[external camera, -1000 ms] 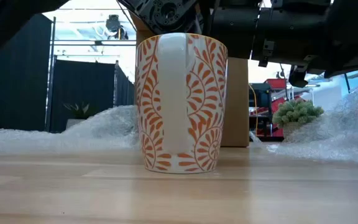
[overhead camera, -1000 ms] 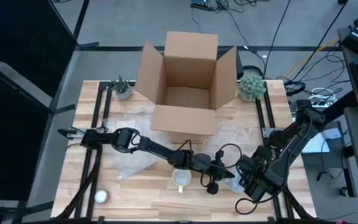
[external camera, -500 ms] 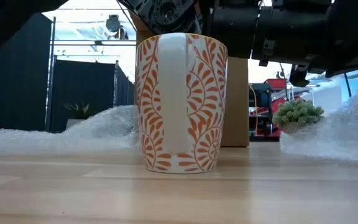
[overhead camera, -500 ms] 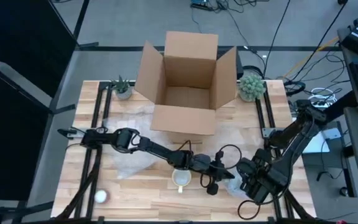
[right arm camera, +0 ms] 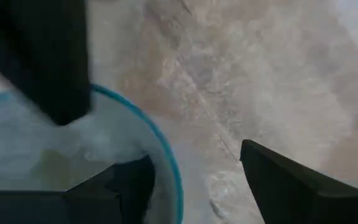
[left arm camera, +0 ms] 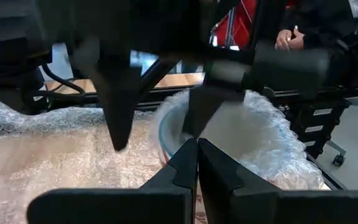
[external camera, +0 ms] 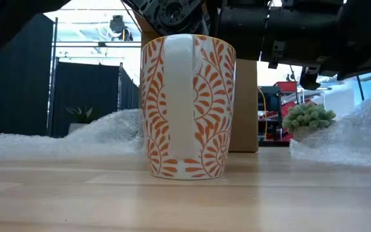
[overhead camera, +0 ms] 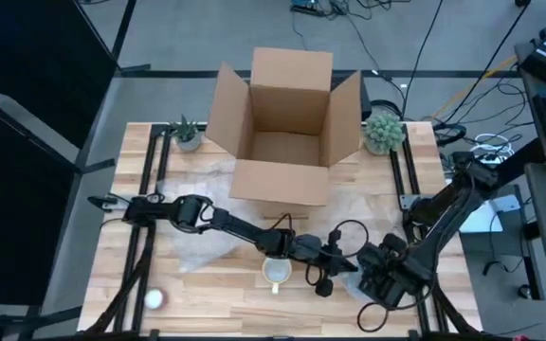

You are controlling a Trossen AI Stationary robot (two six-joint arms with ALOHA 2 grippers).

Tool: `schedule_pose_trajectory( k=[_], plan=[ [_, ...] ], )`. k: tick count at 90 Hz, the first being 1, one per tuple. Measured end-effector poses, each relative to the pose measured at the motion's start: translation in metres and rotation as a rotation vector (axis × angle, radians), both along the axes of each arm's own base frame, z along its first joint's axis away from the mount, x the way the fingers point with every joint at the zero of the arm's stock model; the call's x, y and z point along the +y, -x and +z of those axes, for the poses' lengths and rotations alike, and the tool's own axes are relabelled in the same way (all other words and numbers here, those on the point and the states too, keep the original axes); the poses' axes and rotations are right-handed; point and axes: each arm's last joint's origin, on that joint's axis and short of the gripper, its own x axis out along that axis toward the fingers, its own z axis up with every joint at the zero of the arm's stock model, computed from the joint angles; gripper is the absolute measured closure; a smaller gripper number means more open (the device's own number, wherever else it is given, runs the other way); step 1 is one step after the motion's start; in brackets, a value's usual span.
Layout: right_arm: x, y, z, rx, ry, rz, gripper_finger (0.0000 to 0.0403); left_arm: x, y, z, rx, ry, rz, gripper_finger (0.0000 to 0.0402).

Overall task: Wrap mug
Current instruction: Wrap the red cup with the bubble wrap

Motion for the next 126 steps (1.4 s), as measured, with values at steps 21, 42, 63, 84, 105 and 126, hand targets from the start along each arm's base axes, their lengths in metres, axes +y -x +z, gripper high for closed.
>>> schedule_pose_trajectory(
  k=[21, 42, 63, 84, 105, 126],
  plan=[
    [-0.006, -0.001, -0.023, 0.011, -0.089, 0.009, 0.0184, 0.0, 0.0, 0.0, 0.001, 0.0, -0.004, 0.0402],
    [0.0, -0.009, 0.015, -0.004, -0.157, 0.112, 0.0184, 0.0, 0.0, 0.0, 0.002, 0.0, -0.002, 0.0402],
    [-0.002, -0.002, 0.068, -0.025, -0.141, 0.125, 0.0184, 0.0, 0.0, 0.0, 0.002, 0.0, -0.002, 0.0402],
    [-0.022, 0.009, 0.098, -0.138, 0.019, 0.012, 0.0184, 0.0, 0.0, 0.001, 0.002, 0.0, -0.002, 0.0402],
    [-0.05, 0.016, 0.081, -0.095, 0.201, -0.236, 0.0184, 0.0, 0.0, 0.001, 0.002, 0.0, -0.002, 0.0402],
    [-0.038, 0.017, 0.044, -0.079, 0.041, -0.249, 0.0184, 0.0, 0.0, 0.001, 0.001, 0.001, -0.002, 0.0402]
  ],
)
